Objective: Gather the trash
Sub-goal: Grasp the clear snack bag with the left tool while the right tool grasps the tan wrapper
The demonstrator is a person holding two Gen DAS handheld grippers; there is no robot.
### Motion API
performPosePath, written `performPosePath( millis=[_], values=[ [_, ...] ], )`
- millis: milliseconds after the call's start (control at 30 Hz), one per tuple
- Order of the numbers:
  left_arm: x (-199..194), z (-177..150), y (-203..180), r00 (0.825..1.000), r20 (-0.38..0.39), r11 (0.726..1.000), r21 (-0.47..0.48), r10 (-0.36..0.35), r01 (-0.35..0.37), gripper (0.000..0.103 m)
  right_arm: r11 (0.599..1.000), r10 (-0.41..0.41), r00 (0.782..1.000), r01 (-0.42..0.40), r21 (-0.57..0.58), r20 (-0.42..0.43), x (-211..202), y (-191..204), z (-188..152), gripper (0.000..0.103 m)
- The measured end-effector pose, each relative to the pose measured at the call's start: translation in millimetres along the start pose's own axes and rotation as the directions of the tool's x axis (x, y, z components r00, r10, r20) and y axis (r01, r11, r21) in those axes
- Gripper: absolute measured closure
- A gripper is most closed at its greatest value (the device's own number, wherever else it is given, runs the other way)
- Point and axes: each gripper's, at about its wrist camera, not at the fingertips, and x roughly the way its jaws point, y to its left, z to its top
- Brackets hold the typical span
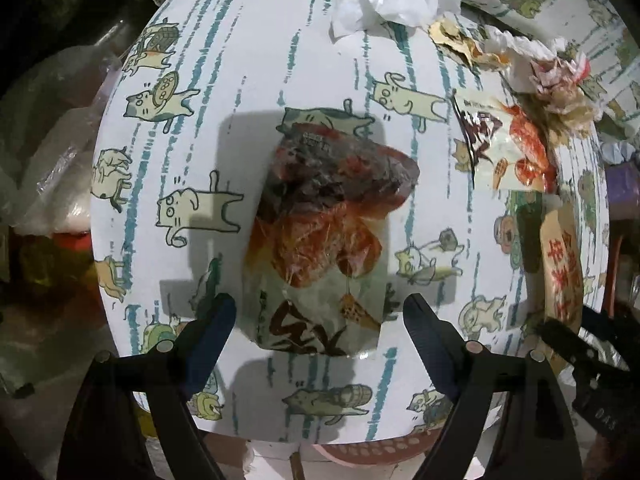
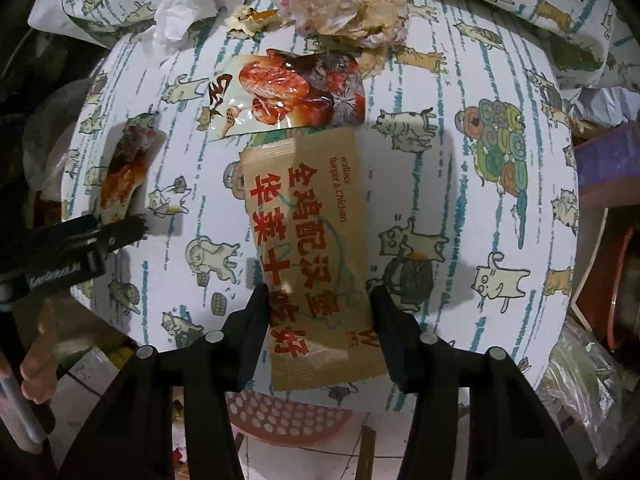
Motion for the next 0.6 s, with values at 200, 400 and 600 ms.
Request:
performPosePath(
  millis=[200,400,600],
  values=[
    [-2.0,14.8,5.9,1.000,0.027,0.999,-0.041,-0.011,0.012,0.016,1.000,0.004,1.000,-0.004,0.031,0.001,-4.6,-13.5,-0.3,0.053],
    [-3.8,23.1,7.2,0.997,0.054,0.997,-0.049,0.062,-0.059,0.026,0.999,0.010,1.000,-0.010,0.048,0.014,-13.9,-26.4,0.1,0.053],
    [-11.9,23.8,-2.5,0.995,0.081,0.999,-0.002,0.053,-0.053,0.034,0.999,0.011,0.999,-0.014,0.050,0.041,-25.2,-37.1,5.7,0.053]
  ],
)
